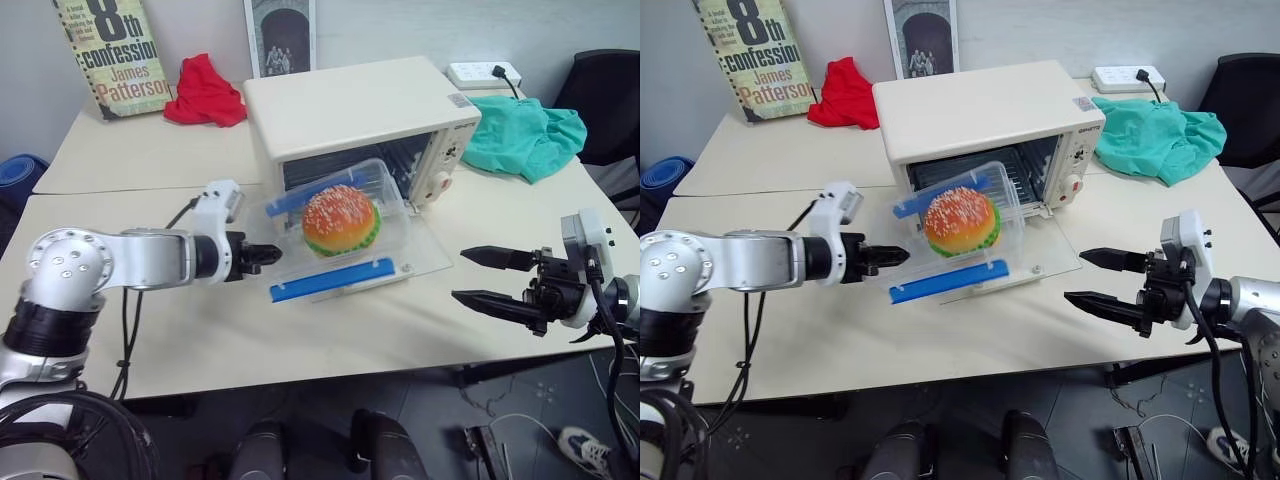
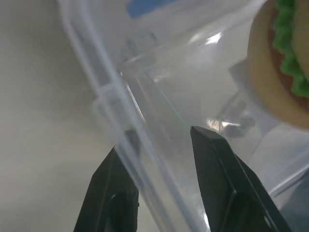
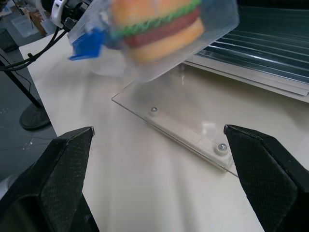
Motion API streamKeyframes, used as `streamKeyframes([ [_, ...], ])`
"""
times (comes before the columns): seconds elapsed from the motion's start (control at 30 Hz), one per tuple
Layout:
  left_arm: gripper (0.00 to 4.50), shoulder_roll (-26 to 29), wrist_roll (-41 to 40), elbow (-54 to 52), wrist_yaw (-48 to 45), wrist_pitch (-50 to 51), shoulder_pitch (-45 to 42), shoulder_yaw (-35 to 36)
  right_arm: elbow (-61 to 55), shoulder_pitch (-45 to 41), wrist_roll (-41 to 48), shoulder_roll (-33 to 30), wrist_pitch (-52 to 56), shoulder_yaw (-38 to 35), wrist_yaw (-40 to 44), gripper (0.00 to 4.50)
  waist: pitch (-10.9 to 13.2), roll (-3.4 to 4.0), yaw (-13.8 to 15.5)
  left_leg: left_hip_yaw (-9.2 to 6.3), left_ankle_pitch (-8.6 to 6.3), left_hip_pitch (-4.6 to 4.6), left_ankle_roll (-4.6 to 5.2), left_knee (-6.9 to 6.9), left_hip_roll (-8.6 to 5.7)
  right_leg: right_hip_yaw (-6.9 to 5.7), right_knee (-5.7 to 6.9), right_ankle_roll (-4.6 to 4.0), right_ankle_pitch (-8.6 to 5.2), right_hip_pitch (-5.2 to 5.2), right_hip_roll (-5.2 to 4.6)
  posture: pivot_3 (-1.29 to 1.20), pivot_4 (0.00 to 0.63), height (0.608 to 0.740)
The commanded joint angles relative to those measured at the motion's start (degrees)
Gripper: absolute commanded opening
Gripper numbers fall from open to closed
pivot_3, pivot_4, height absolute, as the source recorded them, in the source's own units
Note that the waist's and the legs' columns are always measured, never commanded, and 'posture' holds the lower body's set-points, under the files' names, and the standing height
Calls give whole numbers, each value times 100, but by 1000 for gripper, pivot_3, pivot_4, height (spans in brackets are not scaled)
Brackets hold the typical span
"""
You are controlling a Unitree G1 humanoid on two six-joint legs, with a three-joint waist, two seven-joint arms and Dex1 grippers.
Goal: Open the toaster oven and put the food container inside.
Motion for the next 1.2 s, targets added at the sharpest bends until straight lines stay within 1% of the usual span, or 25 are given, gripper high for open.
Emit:
streamKeyframes([
  [0.03,1322,-331,21,234,81,71,-531,-166,-289,23,102,7,-115,-168,-145,4500,0,0,85,-8,0,0,1,12,-1,-4,0,0,0,9,0,0,150,740],
  [0.17,1322,-739,353,676,53,298,-897,-302,-459,5,39,149,-209,27,-341,4500,0,0,206,-53,-13,-2,22,49,-4,-22,-23,1,1,60,3,0,150,740],
  [0.2,1322,-809,395,737,11,362,-952,-298,-481,3,40,162,-222,56,-371,4500,0,0,228,-55,-22,-3,41,51,-6,-23,-32,0,1,65,3,0,150,740],
  [0.27,1322,-890,593,718,-231,603,-1142,-323,-580,71,76,181,-232,26,-440,4500,1,-2,272,-57,-21,-10,47,53,-9,-23,-41,-1,2,67,0,0,150,740],
  [0.37,1322,-901,890,644,-467,856,-1235,-271,-682,174,140,212,-215,-68,-547,4500,1,-1,236,-64,-14,-27,42,59,-16,-20,-52,10,9,64,1,0,150,740],
  [0.5,1322,-884,968,627,-550,967,-1118,-112,-762,287,171,239,-224,-104,-664,4500,1,-1,124,-59,-18,-23,33,50,-12,-20,-52,14,10,62,3,0,150,740],
  [0.57,1322,-1022,1152,763,-503,929,-1143,-58,-766,280,178,239,-235,-71,-707,4500,1,-1,76,-57,-19,-22,31,46,-9,-20,-51,13,10,61,7,0,150,740],
  [0.73,1322,-1485,1669,1089,-481,984,-1296,73,-712,153,166,223,-273,16,-759,4500,2,-2,80,-55,-17,-20,31,53,-9,-19,-58,17,11,63,8,0,150,740],
  [0.8,2000,-1723,1760,1276,-353,990,-1327,189,-668,106,150,208,-306,8,-748,4500,2,-2,80,-56,-17,-20,31,53,-8,-18,-57,18,12,64,8,0,150,740],
  [0.87,2502,-1947,1864,1419,-247,946,-1331,363,-642,96,96,212,-354,-2,-765,4500,2,-2,82,-58,-17,-18,31,53,-8,-18,-55,19,12,64,8,0,150,740],
  [0.9,2834,-2040,1891,1463,-216,958,-1330,451,-645,108,94,219,-364,-10,-779,4500,2,-2,82,-58,-17,-19,31,53,-8,-18,-54,19,12,64,8,0,150,740],
  [0.93,3185,-2121,1909,1487,-159,975,-1320,536,-654,128,105,224,-371,-22,-790,4500,2,-2,82,-58,-16,-17,30,52,-8,-18,-54,19,12,65,8,0,150,740],
  [0.97,3363,-2198,1918,1505,-76,986,-1298,621,-670,163,120,228,-373,-43,-799,4500,2,-2,78,-58,-16,-18,30,52,-8,-18,-54,19,12,64,8,0,150,740],
  [1.07,4282,-2355,1923,1452,43,996,-1203,881,-729,289,152,234,-371,-118,-827,4500,2,-3,82,-57,-16,-18,29,51,-8,-18,-54,19,12,64,8,0,150,740],
  [1.1,4471,-2354,1949,1358,-49,976,-1166,967,-749,337,166,230,-364,-148,-840,4500,2,-3,83,-57,-16,-18,29,53,-8,-18,-52,19,12,64,8,0,150,740],
  [1.2,4471,-2309,1925,965,-581,871,-1050,1270,-783,479,246,206,-331,-294,-873,4500,2,-2,82,-56,-16,-17,29,53,-8,-18,-53,19,13,64,7,0,150,740],
])
